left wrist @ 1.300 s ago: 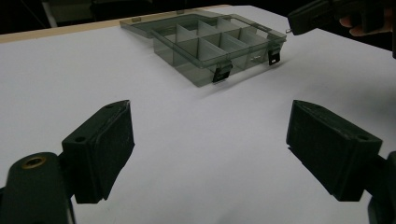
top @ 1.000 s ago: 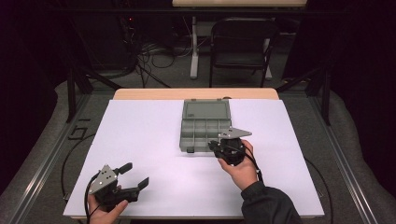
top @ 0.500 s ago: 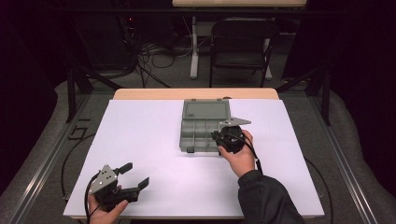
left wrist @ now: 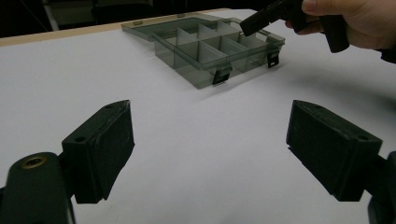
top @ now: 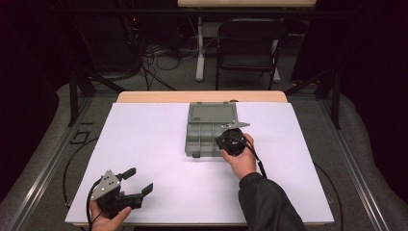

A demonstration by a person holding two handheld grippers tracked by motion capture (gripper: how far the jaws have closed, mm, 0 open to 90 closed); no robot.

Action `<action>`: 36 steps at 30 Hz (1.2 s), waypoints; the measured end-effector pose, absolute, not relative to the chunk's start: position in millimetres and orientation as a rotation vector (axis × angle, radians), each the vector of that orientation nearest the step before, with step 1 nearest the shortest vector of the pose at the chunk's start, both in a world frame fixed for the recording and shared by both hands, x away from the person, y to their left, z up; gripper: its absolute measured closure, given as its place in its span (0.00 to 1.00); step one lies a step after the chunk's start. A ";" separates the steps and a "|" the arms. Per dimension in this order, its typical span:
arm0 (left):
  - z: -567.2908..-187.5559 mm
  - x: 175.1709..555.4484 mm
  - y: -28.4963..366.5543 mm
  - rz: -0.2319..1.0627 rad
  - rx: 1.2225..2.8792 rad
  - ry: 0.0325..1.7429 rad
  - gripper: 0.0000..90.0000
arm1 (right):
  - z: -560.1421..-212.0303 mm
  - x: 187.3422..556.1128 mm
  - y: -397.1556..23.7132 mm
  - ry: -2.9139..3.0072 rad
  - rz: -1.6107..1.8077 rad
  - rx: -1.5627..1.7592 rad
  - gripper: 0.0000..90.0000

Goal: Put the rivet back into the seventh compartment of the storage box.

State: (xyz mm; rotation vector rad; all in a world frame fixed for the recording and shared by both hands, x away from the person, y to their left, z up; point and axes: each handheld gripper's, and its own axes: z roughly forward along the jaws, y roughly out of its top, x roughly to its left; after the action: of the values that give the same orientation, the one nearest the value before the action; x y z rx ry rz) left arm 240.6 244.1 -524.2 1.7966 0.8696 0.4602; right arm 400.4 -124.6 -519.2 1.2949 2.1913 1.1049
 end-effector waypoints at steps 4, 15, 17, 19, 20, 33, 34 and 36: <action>-524.3 240.3 244.4 0.463 1.794 0.874 0.17 | -521.3 400.7 -122.3 2.195 1.101 1.300 0.92; -524.1 239.9 244.6 0.463 1.790 0.873 0.17 | -520.0 397.5 -120.9 2.198 1.126 1.288 0.75; -524.2 240.0 244.8 0.466 1.788 0.873 0.17 | -516.9 393.8 -120.5 2.187 1.137 1.275 0.68; -524.2 240.1 244.9 0.466 1.788 0.873 0.17 | -513.3 388.9 -120.0 2.172 1.151 1.264 0.62; -524.2 240.1 245.0 0.466 1.788 0.873 0.17 | -511.6 386.6 -120.5 2.165 1.145 1.252 0.58; -524.4 239.8 244.1 0.468 1.791 0.878 0.17 | -501.4 351.9 -134.9 2.179 1.199 1.189 0.45; -524.5 239.8 244.2 0.468 1.791 0.879 0.17 | -500.9 348.7 -136.6 2.176 1.208 1.184 0.45; -524.4 239.9 244.5 0.464 1.796 0.878 0.17 | -499.7 342.9 -139.8 2.173 1.215 1.175 0.44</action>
State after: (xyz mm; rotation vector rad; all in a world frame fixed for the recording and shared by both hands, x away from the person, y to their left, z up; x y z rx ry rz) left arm 239.9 244.5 -524.4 1.7956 0.8782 0.4637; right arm 342.9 -139.8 -499.7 1.1745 2.1733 1.2146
